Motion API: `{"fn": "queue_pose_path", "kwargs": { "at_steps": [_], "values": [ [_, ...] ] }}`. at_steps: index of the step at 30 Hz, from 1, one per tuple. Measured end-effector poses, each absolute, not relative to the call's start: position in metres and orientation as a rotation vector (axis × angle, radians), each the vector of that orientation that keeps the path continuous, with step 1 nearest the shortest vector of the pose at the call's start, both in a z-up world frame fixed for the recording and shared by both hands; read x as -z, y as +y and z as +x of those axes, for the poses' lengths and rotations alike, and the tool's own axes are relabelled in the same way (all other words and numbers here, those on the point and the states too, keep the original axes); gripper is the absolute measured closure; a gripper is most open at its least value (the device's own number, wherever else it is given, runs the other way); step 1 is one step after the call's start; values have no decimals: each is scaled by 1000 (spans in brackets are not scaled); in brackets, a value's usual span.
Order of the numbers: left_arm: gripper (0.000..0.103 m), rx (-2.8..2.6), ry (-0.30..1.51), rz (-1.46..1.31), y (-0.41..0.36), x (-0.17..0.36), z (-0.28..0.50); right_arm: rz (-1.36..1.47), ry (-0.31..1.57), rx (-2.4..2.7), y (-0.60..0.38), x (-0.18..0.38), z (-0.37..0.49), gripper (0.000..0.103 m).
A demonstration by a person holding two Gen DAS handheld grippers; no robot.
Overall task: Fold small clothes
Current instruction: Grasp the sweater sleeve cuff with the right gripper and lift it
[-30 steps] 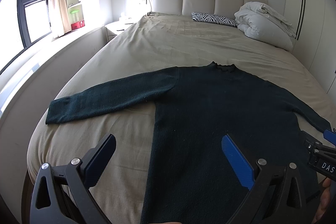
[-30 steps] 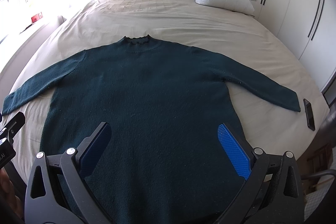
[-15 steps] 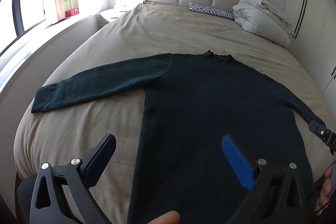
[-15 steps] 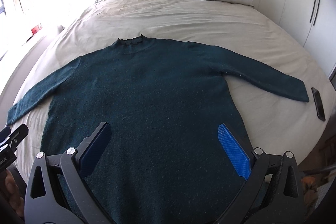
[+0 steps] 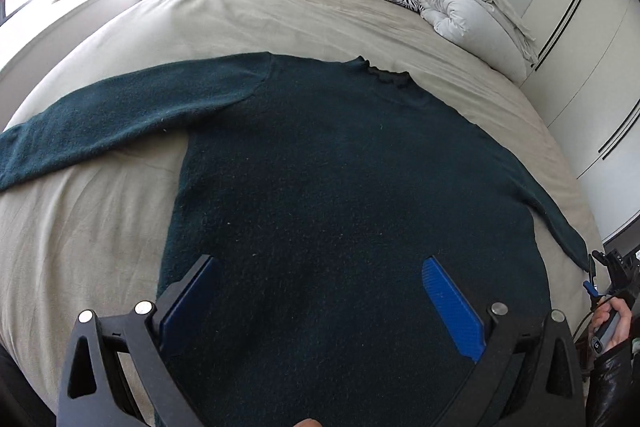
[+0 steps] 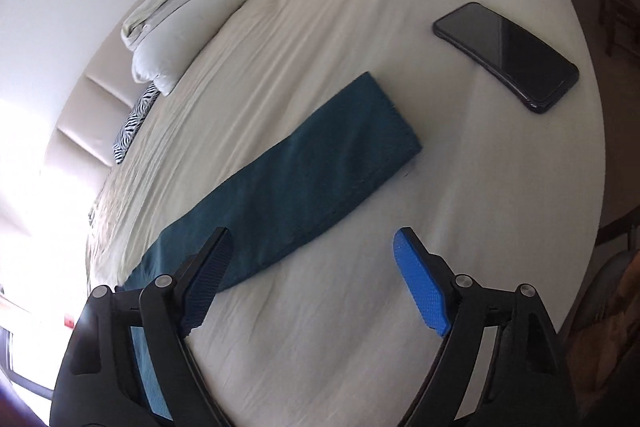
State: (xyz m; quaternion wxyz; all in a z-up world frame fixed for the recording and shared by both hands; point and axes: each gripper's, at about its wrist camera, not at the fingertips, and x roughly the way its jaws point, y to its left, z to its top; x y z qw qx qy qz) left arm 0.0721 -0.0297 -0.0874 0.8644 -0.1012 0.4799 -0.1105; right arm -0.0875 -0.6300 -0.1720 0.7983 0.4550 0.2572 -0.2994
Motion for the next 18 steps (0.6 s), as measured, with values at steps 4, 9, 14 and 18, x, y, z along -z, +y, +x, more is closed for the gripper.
{"fn": "queue_pose_path", "kwargs": {
  "at_steps": [4, 9, 14, 18],
  "values": [
    [0, 207, 1023, -184, -37, 91, 86, 1107, 507, 656, -677, 206, -93, 29],
    [2, 261, 1056, -262, -36, 101, 104, 1069, 475, 677, -709, 215, -75, 50],
    [8, 314, 1076, -338, -33, 107, 116, 1016, 545, 694, -720, 210, -40, 94],
    [8, 370, 1055, -411, -27, 104, 123, 888, 540, 632, -692, 174, -14, 95]
  ]
}}
